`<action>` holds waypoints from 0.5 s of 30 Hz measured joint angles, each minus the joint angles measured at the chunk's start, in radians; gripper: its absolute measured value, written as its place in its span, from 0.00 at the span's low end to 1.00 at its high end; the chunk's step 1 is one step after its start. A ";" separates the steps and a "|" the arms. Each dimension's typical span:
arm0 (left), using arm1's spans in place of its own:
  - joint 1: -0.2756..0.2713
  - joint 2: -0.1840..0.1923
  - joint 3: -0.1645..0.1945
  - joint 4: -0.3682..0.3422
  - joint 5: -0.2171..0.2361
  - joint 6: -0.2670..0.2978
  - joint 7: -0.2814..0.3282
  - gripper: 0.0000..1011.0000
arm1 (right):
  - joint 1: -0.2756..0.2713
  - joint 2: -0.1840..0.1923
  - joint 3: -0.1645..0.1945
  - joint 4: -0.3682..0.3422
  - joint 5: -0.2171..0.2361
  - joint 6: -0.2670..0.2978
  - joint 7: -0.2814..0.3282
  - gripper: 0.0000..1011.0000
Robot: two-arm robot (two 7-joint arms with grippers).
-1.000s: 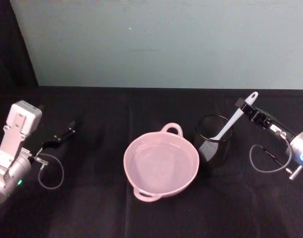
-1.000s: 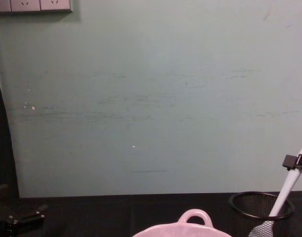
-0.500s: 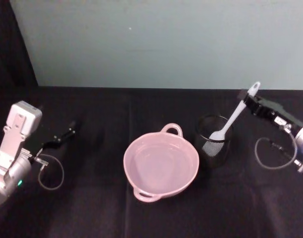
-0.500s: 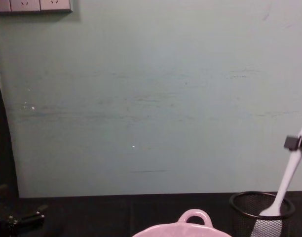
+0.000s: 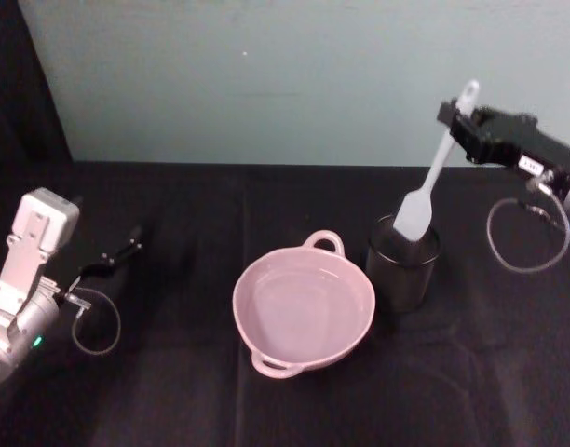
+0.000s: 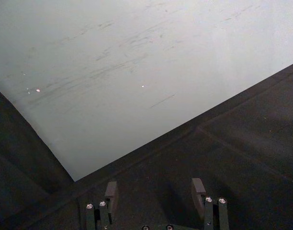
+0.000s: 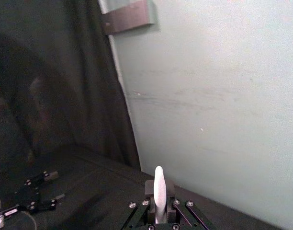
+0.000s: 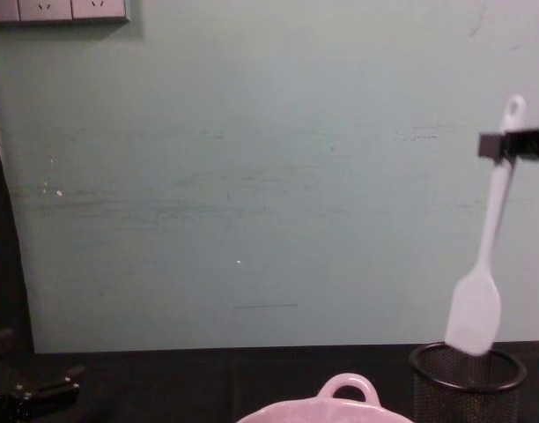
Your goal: Use the one hand to pick up the spoon and stir the clear water in the bowl.
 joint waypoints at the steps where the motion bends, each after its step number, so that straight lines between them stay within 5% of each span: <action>1: 0.000 0.000 0.000 0.000 0.000 0.000 0.000 0.99 | 0.009 0.002 -0.004 -0.007 -0.008 0.006 0.001 0.12; 15: 0.000 0.000 0.000 0.000 0.000 0.000 0.000 0.99 | 0.168 -0.064 -0.147 -0.011 -0.131 0.077 0.089 0.12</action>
